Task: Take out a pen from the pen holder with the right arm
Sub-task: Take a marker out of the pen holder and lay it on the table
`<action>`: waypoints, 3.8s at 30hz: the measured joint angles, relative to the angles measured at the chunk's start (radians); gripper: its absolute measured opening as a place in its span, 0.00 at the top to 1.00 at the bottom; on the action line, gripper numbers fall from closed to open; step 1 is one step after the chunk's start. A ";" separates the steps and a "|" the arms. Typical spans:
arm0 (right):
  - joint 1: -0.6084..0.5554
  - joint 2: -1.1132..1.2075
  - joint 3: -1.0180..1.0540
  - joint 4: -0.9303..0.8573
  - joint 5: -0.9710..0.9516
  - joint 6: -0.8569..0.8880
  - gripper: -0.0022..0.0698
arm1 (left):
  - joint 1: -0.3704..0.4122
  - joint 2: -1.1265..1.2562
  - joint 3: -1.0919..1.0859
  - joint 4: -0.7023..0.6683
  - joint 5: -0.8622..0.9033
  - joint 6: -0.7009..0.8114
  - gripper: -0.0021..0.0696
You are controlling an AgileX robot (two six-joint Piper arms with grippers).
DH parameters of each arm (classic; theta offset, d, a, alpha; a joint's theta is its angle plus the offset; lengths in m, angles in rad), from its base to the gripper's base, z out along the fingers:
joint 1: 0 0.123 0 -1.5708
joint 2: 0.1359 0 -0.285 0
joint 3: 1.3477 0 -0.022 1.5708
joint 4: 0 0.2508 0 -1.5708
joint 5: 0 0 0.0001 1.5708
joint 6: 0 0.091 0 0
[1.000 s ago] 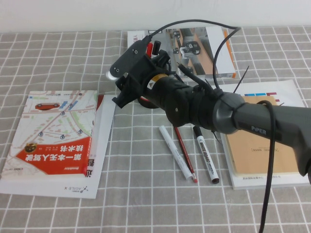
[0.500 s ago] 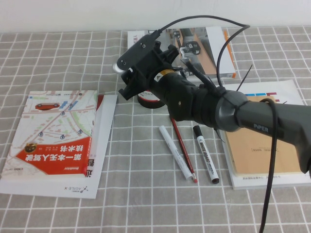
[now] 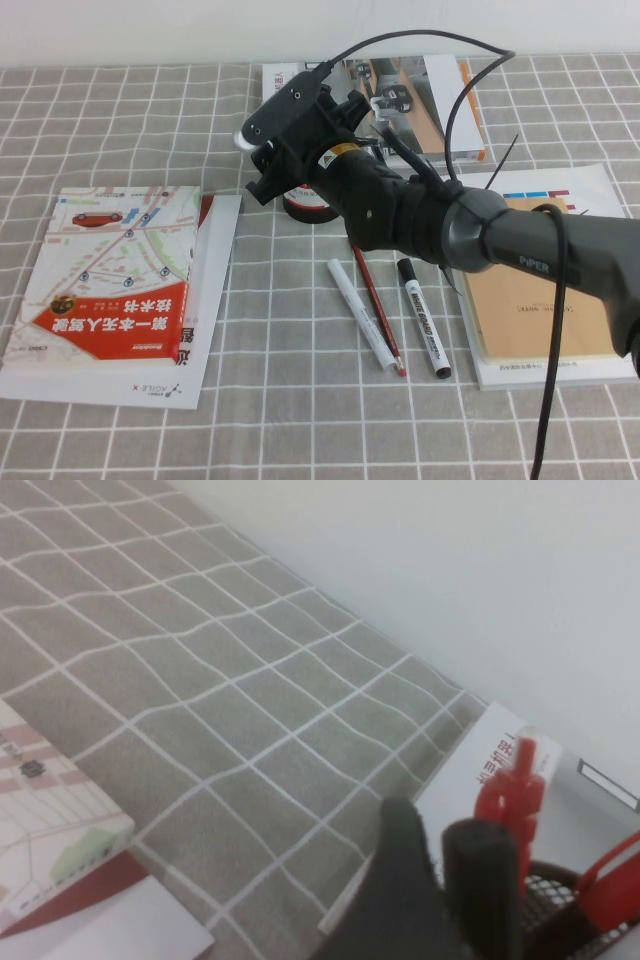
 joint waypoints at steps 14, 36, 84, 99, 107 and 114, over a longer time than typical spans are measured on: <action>0.000 0.075 -0.076 -0.011 0.022 -0.037 0.36 | 0.000 0.000 0.000 0.000 0.000 0.000 0.98; 0.000 0.082 -0.078 -0.001 0.029 -0.075 0.70 | 0.000 0.000 0.000 0.000 0.000 0.000 0.98; -0.005 -0.458 0.003 0.916 0.301 -0.872 0.85 | 0.000 0.000 0.000 0.000 0.000 0.000 0.98; -0.005 -0.542 0.153 0.419 0.865 -0.125 0.85 | 0.000 0.000 0.000 0.000 0.000 0.000 0.98; -0.005 -0.542 0.153 -0.185 1.175 0.569 0.85 | 0.000 0.000 0.000 0.000 0.000 0.000 0.98; -0.011 -0.536 0.153 -0.424 1.252 0.911 0.85 | 0.000 0.000 0.000 0.000 0.000 0.000 0.98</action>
